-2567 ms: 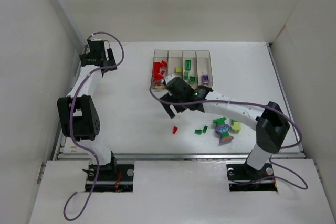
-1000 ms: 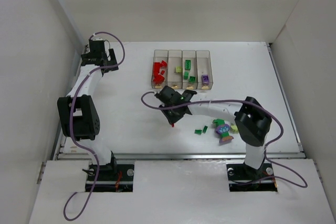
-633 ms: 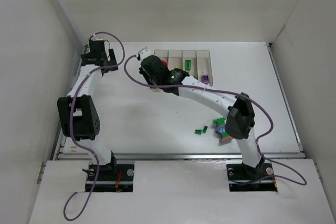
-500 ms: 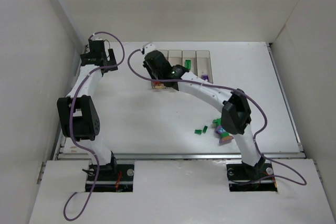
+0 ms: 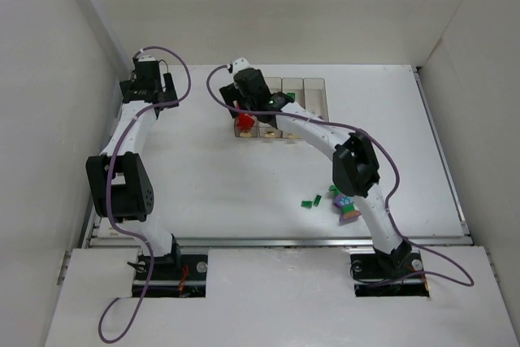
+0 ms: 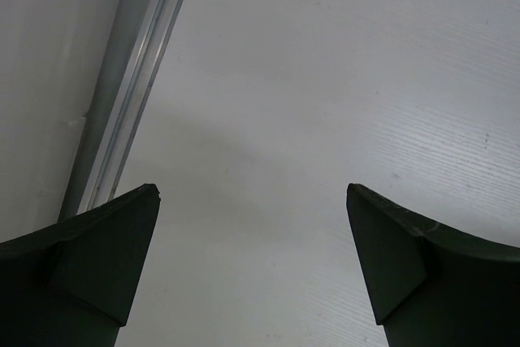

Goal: Sort the legos into containers by color

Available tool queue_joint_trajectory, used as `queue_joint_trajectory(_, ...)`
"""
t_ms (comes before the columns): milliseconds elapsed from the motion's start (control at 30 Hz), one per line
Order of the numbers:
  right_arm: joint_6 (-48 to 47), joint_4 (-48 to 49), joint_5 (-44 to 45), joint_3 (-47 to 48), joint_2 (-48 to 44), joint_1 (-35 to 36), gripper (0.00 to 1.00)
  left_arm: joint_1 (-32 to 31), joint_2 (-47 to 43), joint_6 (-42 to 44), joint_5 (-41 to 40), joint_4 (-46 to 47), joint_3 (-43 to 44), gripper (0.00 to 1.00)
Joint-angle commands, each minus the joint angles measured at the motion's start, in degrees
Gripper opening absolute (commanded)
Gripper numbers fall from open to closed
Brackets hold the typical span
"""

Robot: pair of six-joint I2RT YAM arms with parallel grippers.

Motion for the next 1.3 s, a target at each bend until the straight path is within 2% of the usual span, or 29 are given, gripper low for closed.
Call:
queue_joint_trajectory(0, -0.4, 2.2, -0.3, 2.8, -1.3, 0.7, 0.99, 0.3, -2.7, 0.4, -1.4, 0.2, 2.5, 1.00)
queue_joint_trajectory(233, -0.4, 1.6, 4.8, -1.2, -8.0, 0.7, 0.99, 0.3, -2.7, 0.4, -0.3, 0.2, 2.5, 1.00)
queue_joint_trajectory(367, 0.9, -2.9, 3.8, -8.3, -17.4, 0.1, 0.99, 0.3, -2.7, 0.4, 0.2, 0.2, 2.5, 1.00)
queue_joint_trajectory(467, 4.4, -8.6, 0.2, -19.8, -27.1, -0.4, 1.00, 0.3, -2.7, 0.4, 0.8, 0.2, 2.5, 1.00)
queue_joint_trajectory(500, 6.1, -11.9, -0.5, -26.6, -29.5, -1.8, 1.00, 0.3, -2.1, 0.4, 0.8, 0.2, 2.5, 1.00)
queue_joint_trajectory(533, 9.8, -13.4, -1.5, -30.3, -34.0, -2.5, 1.00, 0.3, -2.1, 0.4, 1.4, 0.2, 2.5, 1.00)
queue_joint_trajectory(567, 11.4, -14.4, -5.4, -34.1, -36.3, -3.3, 1.00, 0.3, -1.5, 0.4, 1.9, 0.2, 2.5, 1.00)
queue_joint_trajectory(633, 15.2, -15.2, -9.2, -45.6, -43.1, -6.0, 1.00, 0.3, -1.5, -0.1, 1.9, 0.2, 2.5, 1.00)
queue_joint_trajectory(733, 22.2, -15.2, -15.0, -57.8, -49.5, -8.9, 1.00, 0.3, -1.0, -1.4, 2.4, -0.3, 4.9, 1.00)
queue_joint_trajectory(800, 26.9, -15.2, -15.6, -61.6, -54.0, -9.6, 1.00, 0.8, -1.0, -2.0, 4.6, -0.9, 7.1, 1.00)
queue_joint_trajectory(867, 28.5, -15.2, -16.8, -64.9, -56.7, -9.6, 0.95, 0.8, -1.0, -1.4, 7.0, -1.5, 8.6, 1.00)
queue_joint_trajectory(900, 30.0, -15.8, -16.8, -65.5, -57.2, -9.6, 0.91, 0.8, -1.0, -1.4, 11.0, -1.5, 10.0, 1.00)
queue_joint_trajectory(1033, 31.9, -17.5, -14.8, -67.0, -58.9, -9.6, 0.70, 0.8, -2.8, 1.9, 21.4, -1.0, 11.7, 1.00)
queue_joint_trajectory(1067, 31.9, -17.5, -14.8, -67.9, -59.4, -9.6, 0.68, 0.8, -2.3, 3.6, 23.2, -1.0, 12.4, 1.00)
queue_joint_trajectory(1133, 31.9, -17.5, -16.2, -68.6, -58.7, -9.6, 0.68, -0.5, -2.3, 5.7, 24.0, -1.7, 12.4, 1.00)
queue_joint_trajectory(1267, 33.1, -16.8, -20.3, -70.8, -55.5, -9.6, 0.52, -3.8, -1.8, 11.3, 24.0, -3.4, 11.9, 1.00)
